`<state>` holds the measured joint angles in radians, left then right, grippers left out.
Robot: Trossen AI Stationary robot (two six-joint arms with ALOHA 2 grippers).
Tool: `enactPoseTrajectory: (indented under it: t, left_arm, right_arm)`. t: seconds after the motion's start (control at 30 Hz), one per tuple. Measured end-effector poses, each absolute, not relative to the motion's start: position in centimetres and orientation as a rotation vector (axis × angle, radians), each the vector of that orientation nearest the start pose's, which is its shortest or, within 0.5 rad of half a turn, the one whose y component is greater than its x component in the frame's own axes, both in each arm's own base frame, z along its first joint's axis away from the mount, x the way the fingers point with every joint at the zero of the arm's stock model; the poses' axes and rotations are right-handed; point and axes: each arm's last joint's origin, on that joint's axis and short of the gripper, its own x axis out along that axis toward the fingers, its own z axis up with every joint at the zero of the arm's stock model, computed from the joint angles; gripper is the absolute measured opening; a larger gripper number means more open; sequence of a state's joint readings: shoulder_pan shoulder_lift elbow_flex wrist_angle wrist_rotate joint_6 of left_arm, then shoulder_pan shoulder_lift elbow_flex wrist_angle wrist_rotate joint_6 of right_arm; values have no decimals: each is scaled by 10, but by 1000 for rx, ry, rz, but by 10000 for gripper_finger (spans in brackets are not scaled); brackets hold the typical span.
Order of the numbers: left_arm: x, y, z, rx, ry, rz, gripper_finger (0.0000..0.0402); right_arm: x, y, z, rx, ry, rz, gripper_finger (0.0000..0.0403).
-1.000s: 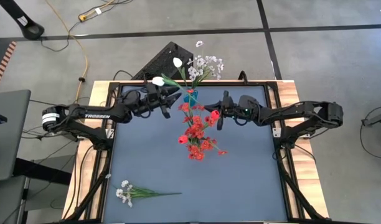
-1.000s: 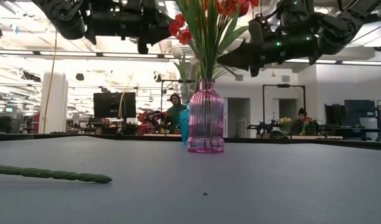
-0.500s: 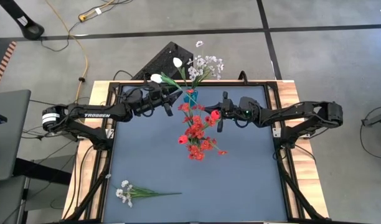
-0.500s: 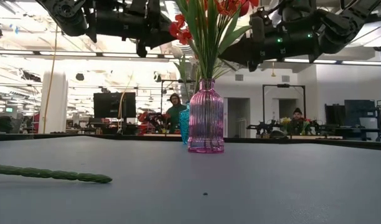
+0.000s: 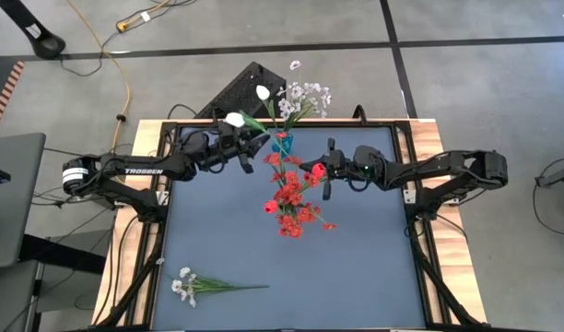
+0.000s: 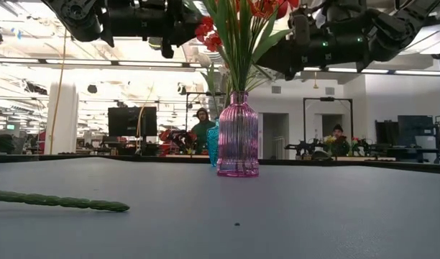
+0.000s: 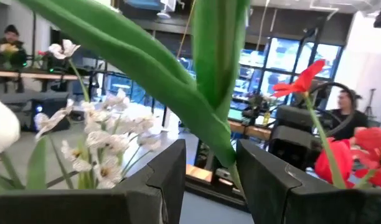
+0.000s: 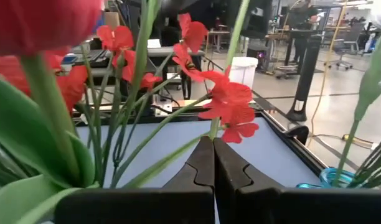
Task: Sort flowers into vase by color
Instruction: Put the white tulip into the blue vase
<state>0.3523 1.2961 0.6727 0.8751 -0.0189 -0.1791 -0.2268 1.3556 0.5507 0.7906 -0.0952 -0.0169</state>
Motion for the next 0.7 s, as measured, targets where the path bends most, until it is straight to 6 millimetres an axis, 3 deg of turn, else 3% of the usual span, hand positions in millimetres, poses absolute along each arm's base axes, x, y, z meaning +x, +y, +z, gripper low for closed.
enactPoseTrajectory:
  t: [0.17,0.47,0.57,0.7]
  left_arm:
    - [259,95,288,-135,-285,340,113]
    - [259,95,288,-133,-285,330,33]
    - [259,94,288,-120,-284,311,8]
    - [259,95,288,-112,-284,317,6]
  right_arm:
    - [267,-58,226,-19,8,-114,17]
    - [267,-57,226,-19,7,-94,18]
    - [267,-57,226,-18,8,-94,35]
    - [267,-57,226,-18,7,-92,71]
